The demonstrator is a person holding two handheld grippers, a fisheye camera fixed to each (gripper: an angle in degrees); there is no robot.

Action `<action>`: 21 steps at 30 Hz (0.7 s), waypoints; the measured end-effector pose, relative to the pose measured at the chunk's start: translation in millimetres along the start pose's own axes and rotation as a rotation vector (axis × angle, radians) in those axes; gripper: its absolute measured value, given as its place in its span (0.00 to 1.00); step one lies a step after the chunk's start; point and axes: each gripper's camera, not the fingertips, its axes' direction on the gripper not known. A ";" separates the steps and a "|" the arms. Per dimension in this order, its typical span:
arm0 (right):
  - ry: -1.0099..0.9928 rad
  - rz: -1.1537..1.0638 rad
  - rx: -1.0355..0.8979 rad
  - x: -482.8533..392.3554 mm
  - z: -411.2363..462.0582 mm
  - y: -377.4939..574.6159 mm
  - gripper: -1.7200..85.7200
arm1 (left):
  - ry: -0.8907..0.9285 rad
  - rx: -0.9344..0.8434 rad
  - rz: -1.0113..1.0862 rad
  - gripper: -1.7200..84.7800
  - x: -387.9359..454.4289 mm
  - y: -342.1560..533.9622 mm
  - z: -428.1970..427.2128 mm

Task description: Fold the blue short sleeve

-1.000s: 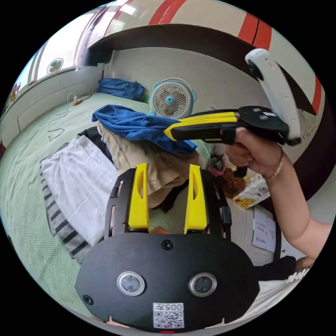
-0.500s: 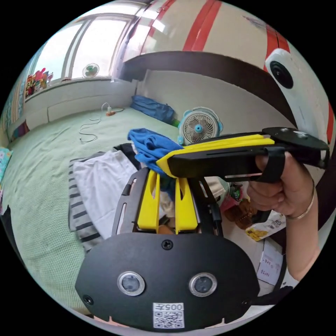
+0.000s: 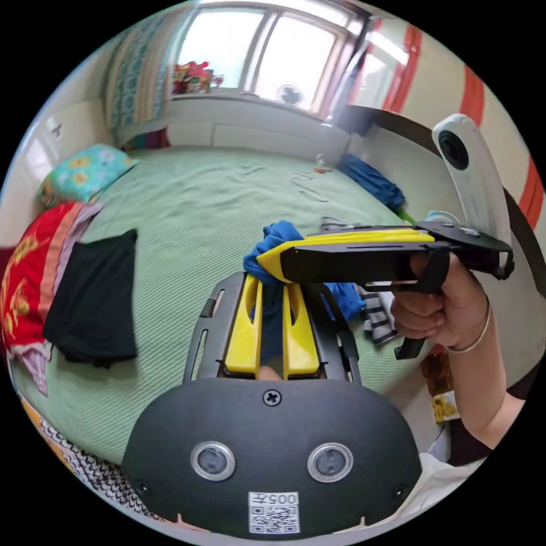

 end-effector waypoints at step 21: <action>0.494 0.357 -0.155 67.5 106.8 -6.2 0.10 | -0.034 -0.150 -0.103 0.08 -147.0 79.5 29.0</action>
